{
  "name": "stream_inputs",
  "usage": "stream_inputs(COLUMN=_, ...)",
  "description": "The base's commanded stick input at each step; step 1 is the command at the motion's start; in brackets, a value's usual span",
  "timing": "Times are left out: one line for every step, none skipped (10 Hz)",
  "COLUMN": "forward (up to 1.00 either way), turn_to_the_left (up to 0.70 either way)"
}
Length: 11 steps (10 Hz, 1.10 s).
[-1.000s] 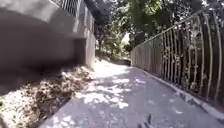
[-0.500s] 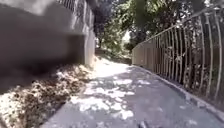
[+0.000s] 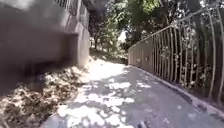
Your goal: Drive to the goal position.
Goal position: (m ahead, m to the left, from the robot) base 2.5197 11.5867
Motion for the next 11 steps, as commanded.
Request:
stream_inputs(forward=0.50, turn_to_the_left=0.00)
stream_inputs(forward=0.50, turn_to_the_left=0.00)
stream_inputs(forward=0.50, turn_to_the_left=0.00)
stream_inputs(forward=0.50, turn_to_the_left=0.00)
stream_inputs(forward=0.50, turn_to_the_left=0.00)
stream_inputs(forward=0.50, turn_to_the_left=0.00)
stream_inputs(forward=0.50, turn_to_the_left=0.00)
stream_inputs(forward=0.50, turn_to_the_left=0.00)
stream_inputs(forward=0.50, turn_to_the_left=0.00)
stream_inputs(forward=0.50, turn_to_the_left=0.00)
stream_inputs(forward=0.50, turn_to_the_left=0.00)
